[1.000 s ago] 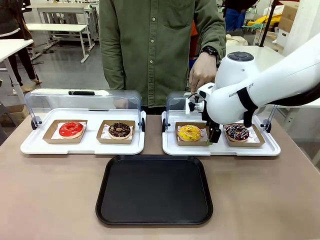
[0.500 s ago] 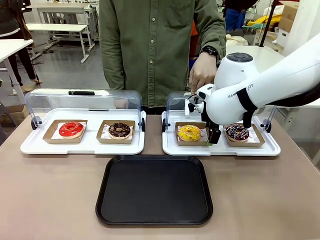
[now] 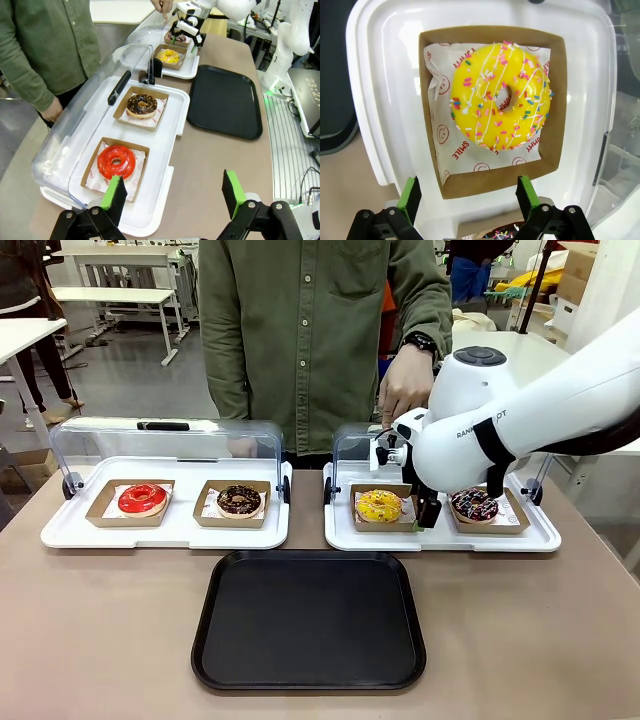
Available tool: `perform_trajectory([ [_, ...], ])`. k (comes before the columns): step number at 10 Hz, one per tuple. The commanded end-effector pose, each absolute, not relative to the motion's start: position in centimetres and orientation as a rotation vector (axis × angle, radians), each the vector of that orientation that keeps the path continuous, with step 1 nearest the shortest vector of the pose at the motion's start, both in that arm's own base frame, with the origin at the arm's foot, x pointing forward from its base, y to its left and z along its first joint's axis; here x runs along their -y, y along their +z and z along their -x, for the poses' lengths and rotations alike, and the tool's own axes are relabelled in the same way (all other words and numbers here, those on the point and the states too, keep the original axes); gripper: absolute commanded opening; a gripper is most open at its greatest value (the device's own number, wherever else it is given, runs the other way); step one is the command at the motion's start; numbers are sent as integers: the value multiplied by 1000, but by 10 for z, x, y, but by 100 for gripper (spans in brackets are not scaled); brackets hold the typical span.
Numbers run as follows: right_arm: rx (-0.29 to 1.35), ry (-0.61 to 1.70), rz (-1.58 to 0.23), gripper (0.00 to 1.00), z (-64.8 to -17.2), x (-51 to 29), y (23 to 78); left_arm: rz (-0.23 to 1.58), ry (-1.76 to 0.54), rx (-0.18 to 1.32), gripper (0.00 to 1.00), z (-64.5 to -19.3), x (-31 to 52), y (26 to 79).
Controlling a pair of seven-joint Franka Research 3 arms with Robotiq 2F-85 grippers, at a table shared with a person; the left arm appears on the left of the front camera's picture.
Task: Move the third donut from the left to the tray.
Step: Pick up the Paper togo box containing the Donut indicated by the person and place it on the Handle tray.
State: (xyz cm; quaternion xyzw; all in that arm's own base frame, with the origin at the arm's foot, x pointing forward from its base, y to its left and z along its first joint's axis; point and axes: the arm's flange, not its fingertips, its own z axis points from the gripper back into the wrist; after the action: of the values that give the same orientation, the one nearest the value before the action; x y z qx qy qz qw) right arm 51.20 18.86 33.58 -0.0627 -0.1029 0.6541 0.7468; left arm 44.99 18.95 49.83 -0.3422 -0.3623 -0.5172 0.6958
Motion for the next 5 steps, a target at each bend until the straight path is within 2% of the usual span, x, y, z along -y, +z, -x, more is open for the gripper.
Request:
perform_trajectory([
  [1, 266, 1428, 175, 100, -498, -190, 332, 762, -1158, 812, 100, -450, -189, 500],
  [5, 255, 1429, 163, 100, -494, -188, 326, 762, -1158, 812, 100, -450, -189, 500],
])
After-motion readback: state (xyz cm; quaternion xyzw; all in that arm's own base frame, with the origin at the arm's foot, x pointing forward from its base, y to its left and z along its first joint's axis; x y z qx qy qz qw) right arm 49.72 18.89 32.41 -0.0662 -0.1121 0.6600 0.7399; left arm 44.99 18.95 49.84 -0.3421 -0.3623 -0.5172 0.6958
